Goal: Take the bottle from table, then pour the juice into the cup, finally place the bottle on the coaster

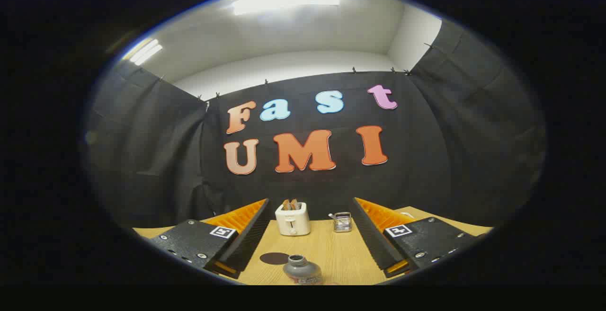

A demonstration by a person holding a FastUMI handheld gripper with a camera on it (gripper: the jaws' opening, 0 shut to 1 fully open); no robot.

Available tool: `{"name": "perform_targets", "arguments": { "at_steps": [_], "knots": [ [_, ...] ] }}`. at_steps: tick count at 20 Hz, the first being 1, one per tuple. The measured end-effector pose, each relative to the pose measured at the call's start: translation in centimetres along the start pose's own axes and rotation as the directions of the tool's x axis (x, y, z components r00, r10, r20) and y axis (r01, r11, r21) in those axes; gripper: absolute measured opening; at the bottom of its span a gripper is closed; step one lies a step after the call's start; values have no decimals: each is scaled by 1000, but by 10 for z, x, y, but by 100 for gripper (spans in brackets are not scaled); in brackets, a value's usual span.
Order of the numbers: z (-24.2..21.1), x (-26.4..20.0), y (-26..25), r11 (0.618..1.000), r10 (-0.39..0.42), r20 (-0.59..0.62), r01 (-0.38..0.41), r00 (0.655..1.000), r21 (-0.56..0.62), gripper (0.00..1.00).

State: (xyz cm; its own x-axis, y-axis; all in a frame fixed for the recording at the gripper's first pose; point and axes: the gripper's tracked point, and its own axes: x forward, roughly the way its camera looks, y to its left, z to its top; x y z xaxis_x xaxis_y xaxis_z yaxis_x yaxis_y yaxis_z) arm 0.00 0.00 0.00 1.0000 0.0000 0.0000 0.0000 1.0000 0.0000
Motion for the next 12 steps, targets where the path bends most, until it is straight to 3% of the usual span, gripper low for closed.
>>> {"name": "perform_targets", "arguments": {
  "at_steps": [12],
  "knots": [
    [-14, 0, 6, 1000, 30, -41, -30, 999, -8, 99]
  ]
}}
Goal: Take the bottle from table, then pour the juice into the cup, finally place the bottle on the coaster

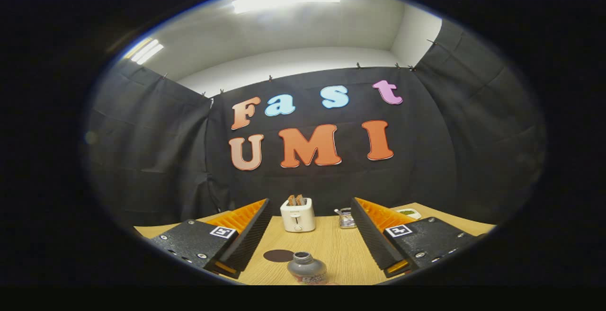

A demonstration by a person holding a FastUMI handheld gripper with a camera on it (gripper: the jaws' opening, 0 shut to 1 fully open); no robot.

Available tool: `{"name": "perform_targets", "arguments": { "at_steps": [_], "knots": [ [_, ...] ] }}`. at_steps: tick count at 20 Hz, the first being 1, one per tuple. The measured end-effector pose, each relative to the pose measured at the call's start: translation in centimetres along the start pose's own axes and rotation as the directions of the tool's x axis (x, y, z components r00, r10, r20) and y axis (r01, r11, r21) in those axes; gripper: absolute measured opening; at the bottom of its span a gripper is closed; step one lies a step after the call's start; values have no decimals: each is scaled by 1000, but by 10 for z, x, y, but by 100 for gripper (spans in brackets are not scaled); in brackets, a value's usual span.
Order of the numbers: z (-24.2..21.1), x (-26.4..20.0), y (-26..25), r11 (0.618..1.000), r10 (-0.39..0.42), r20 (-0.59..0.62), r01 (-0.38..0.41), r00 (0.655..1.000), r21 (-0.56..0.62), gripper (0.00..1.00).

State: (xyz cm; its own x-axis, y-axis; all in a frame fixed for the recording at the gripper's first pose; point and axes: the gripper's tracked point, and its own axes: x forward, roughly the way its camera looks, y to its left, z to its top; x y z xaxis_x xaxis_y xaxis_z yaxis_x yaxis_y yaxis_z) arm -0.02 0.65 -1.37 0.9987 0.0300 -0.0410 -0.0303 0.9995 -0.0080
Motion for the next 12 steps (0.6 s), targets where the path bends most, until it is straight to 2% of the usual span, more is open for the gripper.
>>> {"name": "perform_targets", "arguments": {
  "at_steps": [12],
  "knots": [
    [-19, 1, 0, 1000, 7, -45, -7, 999, -7, 99]
  ]
}}
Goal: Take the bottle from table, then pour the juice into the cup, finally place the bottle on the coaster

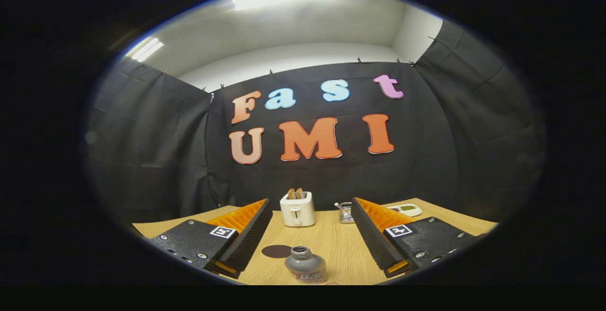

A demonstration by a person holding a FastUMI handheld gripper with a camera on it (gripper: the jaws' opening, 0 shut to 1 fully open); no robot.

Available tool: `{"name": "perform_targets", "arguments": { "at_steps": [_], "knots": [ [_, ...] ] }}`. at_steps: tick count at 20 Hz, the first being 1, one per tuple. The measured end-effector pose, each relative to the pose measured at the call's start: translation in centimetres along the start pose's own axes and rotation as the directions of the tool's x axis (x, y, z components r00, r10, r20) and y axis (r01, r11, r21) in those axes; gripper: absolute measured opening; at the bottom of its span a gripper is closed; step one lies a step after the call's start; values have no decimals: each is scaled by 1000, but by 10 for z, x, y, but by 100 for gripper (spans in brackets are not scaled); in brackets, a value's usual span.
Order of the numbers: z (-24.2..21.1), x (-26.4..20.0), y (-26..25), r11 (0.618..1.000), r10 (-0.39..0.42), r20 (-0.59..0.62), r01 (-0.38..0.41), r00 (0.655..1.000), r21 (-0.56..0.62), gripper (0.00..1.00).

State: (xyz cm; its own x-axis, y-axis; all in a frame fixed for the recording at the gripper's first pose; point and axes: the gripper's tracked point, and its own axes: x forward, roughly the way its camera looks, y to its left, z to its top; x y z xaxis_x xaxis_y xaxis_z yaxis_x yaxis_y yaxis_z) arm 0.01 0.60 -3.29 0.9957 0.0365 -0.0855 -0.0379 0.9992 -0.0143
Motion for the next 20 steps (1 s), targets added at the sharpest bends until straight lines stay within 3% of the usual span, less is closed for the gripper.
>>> {"name": "perform_targets", "arguments": {
  "at_steps": [10, 15, 20],
  "knots": [
    [-72, -4, 7, 996, 89, -120, -85, 989, 42, 99],
    [-104, -5, 6, 995, 95, -163, -95, 982, 6, 99],
    [-149, -9, 8, 993, 116, -265, -119, 957, 3, 99]
  ]
}}
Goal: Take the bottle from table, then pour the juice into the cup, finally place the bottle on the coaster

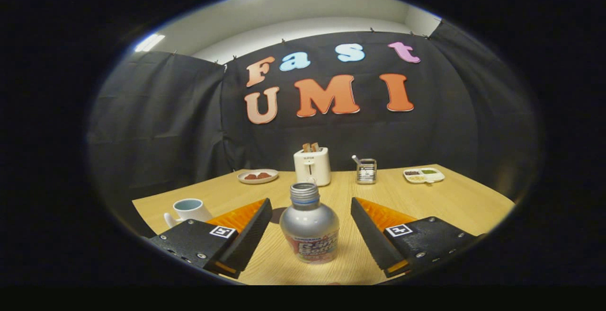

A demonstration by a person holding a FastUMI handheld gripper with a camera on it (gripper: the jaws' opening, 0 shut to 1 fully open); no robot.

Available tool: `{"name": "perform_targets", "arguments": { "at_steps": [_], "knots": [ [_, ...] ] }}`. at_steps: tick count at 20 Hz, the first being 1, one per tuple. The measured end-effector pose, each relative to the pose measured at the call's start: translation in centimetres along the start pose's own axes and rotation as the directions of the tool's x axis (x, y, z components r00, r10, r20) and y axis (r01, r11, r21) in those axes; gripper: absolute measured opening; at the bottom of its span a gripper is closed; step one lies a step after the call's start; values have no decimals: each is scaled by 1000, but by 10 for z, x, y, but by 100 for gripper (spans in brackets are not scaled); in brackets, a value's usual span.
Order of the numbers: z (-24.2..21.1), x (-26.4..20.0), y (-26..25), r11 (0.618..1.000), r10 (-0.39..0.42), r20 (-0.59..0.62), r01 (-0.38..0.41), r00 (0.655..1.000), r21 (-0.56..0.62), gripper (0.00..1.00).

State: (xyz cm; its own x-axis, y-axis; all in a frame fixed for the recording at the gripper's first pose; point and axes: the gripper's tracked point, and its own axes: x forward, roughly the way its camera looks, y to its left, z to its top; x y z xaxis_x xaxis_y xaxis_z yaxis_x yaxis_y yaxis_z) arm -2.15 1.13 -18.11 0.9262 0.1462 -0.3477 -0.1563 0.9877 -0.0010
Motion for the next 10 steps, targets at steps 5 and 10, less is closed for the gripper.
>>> {"name": "perform_targets", "arguments": {
  "at_steps": [5, 10],
  "knots": [
    [-30, 8, 2, 1000, 8, -64, -9, 998, -10, 99],
    [-56, 11, 3, 1000, 9, -128, -9, 992, -4, 98]
  ]
}}
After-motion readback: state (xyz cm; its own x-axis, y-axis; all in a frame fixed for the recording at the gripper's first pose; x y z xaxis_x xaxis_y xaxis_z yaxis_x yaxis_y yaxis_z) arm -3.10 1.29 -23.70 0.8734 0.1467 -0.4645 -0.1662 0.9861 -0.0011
